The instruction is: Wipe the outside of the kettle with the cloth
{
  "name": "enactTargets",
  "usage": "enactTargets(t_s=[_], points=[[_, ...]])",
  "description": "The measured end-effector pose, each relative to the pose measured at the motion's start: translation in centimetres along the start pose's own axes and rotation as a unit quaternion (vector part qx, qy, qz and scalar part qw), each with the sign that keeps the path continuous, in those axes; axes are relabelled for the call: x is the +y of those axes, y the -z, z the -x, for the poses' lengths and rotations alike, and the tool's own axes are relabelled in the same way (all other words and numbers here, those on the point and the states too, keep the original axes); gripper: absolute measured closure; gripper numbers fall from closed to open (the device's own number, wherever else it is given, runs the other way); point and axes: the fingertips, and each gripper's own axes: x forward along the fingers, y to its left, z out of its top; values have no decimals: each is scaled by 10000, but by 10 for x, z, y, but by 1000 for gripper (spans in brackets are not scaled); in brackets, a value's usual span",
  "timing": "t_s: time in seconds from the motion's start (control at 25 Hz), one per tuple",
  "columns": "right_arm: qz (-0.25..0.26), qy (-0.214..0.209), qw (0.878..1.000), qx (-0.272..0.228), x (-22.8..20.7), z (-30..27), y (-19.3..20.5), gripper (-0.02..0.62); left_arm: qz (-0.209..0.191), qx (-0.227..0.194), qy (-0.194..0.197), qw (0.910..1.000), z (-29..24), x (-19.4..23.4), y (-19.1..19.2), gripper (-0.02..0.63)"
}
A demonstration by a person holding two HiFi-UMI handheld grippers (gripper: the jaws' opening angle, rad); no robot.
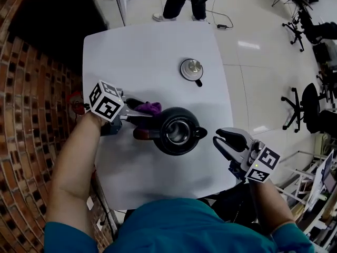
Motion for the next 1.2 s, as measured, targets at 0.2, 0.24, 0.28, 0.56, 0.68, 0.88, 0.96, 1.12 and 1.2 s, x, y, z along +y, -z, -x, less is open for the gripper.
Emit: enactTargets(t_s=[0.2,0.24,0.28,0.56,0.68,0.88,0.96,1.12,1.2], points=[[118,104,9998,-100,-28,-9,-4,515,-329,629,-353,9969,1,16,4,417],[146,109,9998,-115,-32,-10,-4,515,-379,514,-242,9977,6,13,-11,417],[169,110,9997,-128,-35,-11,-5,515,-422,350,-91,9985,11,8,-29,417],[314,146,9991,-242,-50,-18,-5,515,-813,1080,848,9872,-17,-17,-81,417],[280,148,9989,-341,-56,-14,-5,515,-667,1515,992,9812,-42,-12,-75,417],[229,194,9982,-521,-69,0,-5,515,-478,1964,677,9770,-62,13,-59,419],[126,255,9973,-676,-69,4,-4,515,-604,2374,511,9682,-58,18,-52,419],[57,279,9949,-963,-73,19,-8,515,-980,2957,559,9486,-50,1,-79,420],[59,279,9938,-1072,-78,29,-11,515,-1143,3205,804,9369,-56,-19,-101,420]])
